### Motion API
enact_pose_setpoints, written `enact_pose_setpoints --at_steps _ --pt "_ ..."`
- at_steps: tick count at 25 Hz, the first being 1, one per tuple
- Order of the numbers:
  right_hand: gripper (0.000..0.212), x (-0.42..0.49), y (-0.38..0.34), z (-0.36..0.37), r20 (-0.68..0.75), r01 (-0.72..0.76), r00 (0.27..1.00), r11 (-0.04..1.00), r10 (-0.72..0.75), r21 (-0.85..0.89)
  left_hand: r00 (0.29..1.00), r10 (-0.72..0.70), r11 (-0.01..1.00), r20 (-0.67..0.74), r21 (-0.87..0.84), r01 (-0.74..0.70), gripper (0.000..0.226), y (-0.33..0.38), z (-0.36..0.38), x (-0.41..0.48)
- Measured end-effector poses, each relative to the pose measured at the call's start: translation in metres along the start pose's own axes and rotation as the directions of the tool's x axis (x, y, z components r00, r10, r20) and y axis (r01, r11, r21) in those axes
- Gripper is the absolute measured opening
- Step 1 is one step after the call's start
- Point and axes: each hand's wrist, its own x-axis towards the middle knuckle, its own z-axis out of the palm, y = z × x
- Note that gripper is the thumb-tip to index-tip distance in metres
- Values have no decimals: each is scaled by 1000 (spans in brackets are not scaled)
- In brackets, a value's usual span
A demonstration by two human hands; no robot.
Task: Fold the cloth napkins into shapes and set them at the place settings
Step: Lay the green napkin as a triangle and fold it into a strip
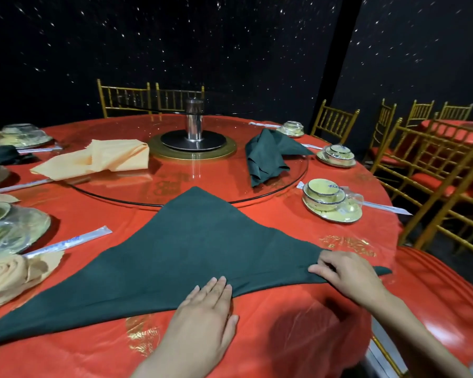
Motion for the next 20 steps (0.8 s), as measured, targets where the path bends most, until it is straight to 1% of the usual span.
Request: enact_pose_setpoints --at_steps 1,3,6,8,10,12,13,14,16,18,19,20 --pt "53 2 2 -1 42 -3 999 999 5 -47 1000 -1 1000 7 5 1 76 0 1 -1" --pt "55 8 11 -1 66 18 998 993 -10 -117 1000 2 1000 13 29 -2 77 -1 0 -2" --pt "53 11 30 -5 6 8 1000 983 -7 -182 997 -6 999 72 32 4 75 -2 -3 -5" --pt "49 7 42 -4 -23 -51 999 987 48 -151 996 7 1000 94 19 -9 72 -4 -2 -6" --pt "41 3 52 -3 -19 -106 994 993 105 -50 996 13 1000 93 7 -13 68 -5 1 -6" --pt "40 3 59 -1 0 -118 993 993 118 10 998 0 1000 56 23 -1 66 -7 4 -6" --pt "39 3 61 0 10 -116 993 993 116 0 999 -8 1000 43 27 7 68 -8 4 -7" --pt "38 3 63 1 3 -124 992 992 124 -21 998 -22 1000 53 17 21 69 -9 3 -7" --pt "35 4 66 3 -24 -219 976 974 218 -52 996 -44 999 74 35 41 70 -9 2 -10" --pt "36 5 65 -1 9 -292 955 949 295 -120 994 -44 996 99 82 36 68 -6 2 -12" --pt "36 5 61 -4 20 -292 954 941 299 -172 992 -46 993 114 110 33 68 -5 3 -13" --pt "37 5 54 -7 -7 -274 960 941 279 -197 984 -67 990 163 132 46 68 -4 1 -14"
